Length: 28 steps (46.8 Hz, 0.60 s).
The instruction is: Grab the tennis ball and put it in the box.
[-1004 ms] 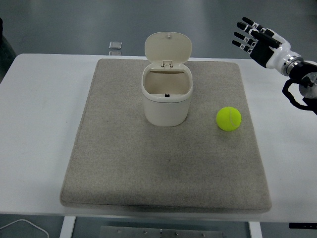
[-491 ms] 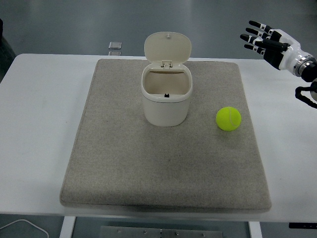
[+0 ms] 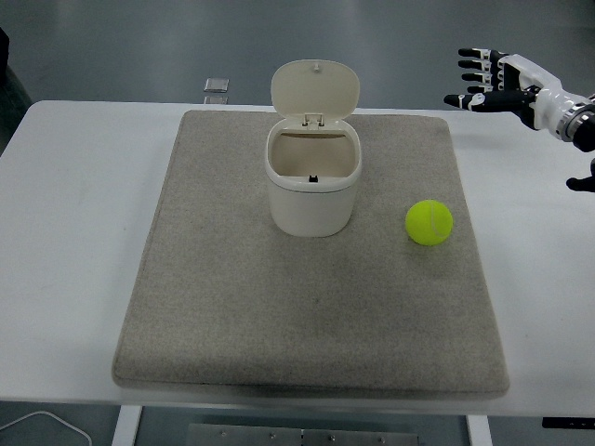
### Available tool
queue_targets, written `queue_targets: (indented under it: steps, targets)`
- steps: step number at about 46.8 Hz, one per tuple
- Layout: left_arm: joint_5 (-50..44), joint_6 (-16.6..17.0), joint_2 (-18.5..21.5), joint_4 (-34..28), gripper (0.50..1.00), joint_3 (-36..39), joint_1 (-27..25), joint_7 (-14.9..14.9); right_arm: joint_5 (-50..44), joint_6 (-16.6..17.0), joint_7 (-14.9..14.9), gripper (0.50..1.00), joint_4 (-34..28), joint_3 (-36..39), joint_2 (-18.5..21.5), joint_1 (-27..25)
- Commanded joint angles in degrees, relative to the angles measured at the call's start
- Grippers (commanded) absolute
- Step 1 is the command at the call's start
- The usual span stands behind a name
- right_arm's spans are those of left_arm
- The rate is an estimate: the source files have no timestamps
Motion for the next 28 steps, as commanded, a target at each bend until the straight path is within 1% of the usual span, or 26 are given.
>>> queue_targets:
  steps: [1, 6, 10, 20, 28]
  targets:
    - [-0.02, -0.04, 0.00, 0.00, 0.992, 0.00, 0.00, -0.01, -5.27, 1.27, 2.98, 0.928, 0.23, -2.44, -0.52, 0.03]
    - [-0.02, -0.04, 0.00, 0.00, 0.992, 0.00, 0.00, -0.01, -11.33, 1.80, 7.55, 0.928, 1.10, -4.38, -1.31, 0.03]
    - [0.06, -0.04, 0.00, 0.00, 0.992, 0.00, 0.00, -0.01, -15.11, 1.80, 9.75, 0.928, 2.59, -6.31, -2.54, 0.47]
    - [-0.02, -0.04, 0.00, 0.00, 0.992, 0.00, 0.00, -0.01, -18.90, 1.89, 12.83, 0.928, 7.60, -12.20, -6.14, 2.93]
    - [-0.02, 0.05, 0.00, 0.00, 0.992, 0.00, 0.00, -0.01, -22.59, 1.89, 14.85, 0.928, 9.54, -13.43, -6.41, 3.28]
